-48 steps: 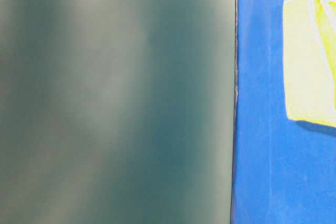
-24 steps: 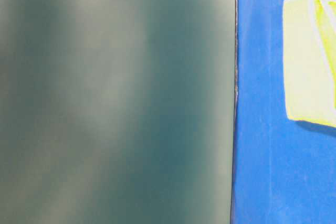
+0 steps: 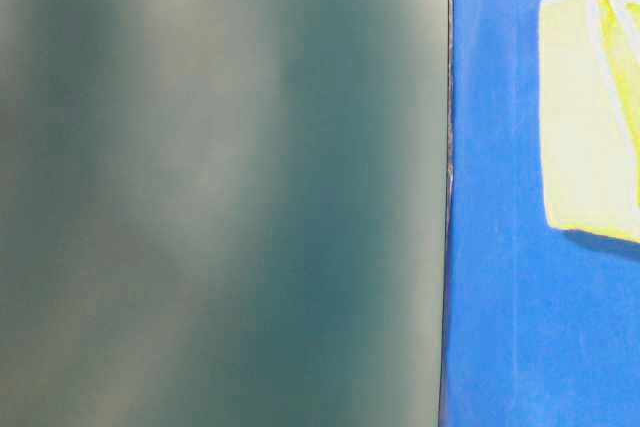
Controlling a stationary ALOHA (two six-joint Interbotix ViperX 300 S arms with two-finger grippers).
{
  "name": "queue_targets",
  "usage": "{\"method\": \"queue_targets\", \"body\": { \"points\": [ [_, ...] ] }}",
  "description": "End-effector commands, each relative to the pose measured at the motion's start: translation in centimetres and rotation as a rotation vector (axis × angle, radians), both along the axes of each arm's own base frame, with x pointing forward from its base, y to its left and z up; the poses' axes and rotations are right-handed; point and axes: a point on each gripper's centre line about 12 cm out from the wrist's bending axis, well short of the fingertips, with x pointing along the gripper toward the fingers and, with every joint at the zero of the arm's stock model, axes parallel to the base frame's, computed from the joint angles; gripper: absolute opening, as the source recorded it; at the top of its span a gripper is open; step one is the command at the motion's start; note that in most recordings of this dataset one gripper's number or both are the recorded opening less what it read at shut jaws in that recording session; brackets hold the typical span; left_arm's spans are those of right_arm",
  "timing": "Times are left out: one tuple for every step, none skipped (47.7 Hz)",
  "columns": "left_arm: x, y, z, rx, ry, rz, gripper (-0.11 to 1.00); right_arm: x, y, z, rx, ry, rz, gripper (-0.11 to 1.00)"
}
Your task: Fold the yellow towel.
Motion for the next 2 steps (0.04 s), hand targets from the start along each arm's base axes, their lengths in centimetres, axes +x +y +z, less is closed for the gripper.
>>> {"method": "queue_targets", "body": {
  "points": [
    [0.17,0.05,0.57,-0.003,-0.012,0.004,0.5,0.28,0.02,0.4,0.002,-0.005,0.003,0.53],
    [0.17,0.05,0.55,-0.001,-0.011,0.003,0.5,0.27,0.02,0.42,0.003,-0.007,0.003,0.53]
  ]
}}
